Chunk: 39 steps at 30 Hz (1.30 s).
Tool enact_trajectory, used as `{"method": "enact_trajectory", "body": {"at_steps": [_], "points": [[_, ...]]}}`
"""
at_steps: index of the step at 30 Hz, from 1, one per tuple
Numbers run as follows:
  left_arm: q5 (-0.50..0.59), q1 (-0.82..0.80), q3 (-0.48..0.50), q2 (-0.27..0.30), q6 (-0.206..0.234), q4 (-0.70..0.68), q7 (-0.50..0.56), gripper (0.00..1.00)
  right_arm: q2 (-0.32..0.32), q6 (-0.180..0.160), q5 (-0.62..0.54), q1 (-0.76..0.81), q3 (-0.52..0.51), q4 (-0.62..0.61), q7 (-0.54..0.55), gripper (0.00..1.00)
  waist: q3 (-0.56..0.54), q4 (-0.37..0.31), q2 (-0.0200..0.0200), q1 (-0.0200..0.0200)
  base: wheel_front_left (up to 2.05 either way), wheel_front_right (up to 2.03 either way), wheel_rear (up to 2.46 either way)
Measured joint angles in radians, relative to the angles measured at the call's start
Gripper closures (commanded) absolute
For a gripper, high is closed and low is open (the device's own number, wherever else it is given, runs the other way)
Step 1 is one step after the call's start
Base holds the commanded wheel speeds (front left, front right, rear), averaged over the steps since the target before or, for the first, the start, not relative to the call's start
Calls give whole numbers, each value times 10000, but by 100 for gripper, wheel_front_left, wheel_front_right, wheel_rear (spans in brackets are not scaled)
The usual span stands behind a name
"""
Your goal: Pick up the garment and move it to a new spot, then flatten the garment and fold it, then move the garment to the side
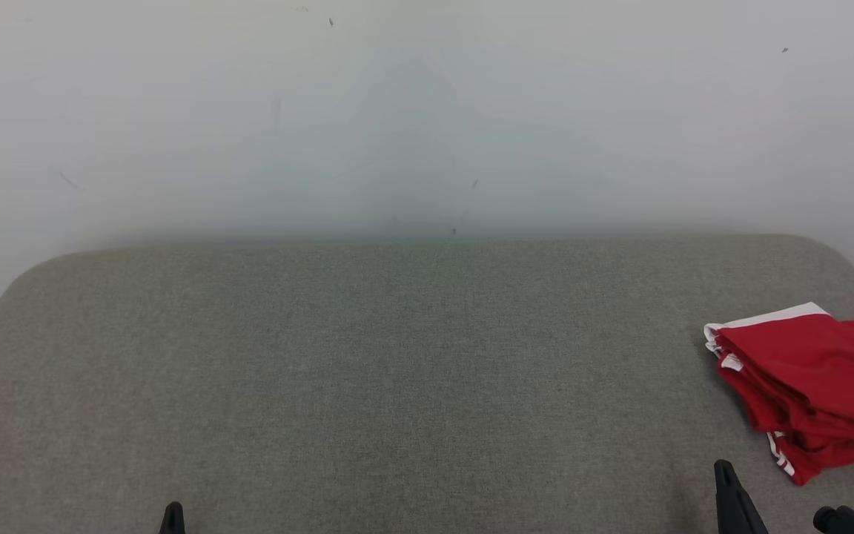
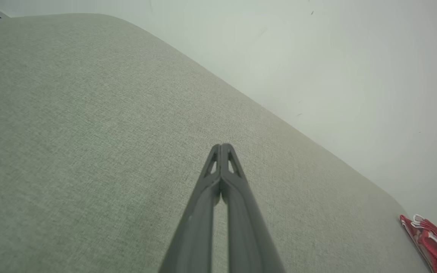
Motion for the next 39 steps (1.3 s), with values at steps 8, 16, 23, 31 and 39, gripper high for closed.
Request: {"method": "enact_trajectory", "body": {"at_steps": [8, 16, 23, 31, 39], "points": [[-1149, -270, -17, 0, 0, 38, 339, 100, 0, 0, 1243, -186, -88, -59, 205, 100, 74, -15, 0, 0, 0, 0, 0], [-2159, -581, -36, 2, 0, 69, 635, 100, 0, -2, 2387, -293, -176, -109, 424, 100, 149, -31, 0, 0, 0, 0, 0], [-3087, -814, -52, 0, 0, 96, 890, 100, -2, -2, 3329, -412, -247, -171, 575, 100, 215, -45, 0, 0, 0, 0, 0], [-3944, -1032, -69, 0, 0, 123, 1143, 100, -2, -2, 4289, -594, -322, -228, 750, 100, 290, -61, 0, 0, 0, 0, 0], [-4922, -1255, -84, 2, 0, 161, 1411, 100, -2, -2, 5311, -686, -405, -257, 932, 100, 374, -79, 0, 0, 0, 0, 0]]}}
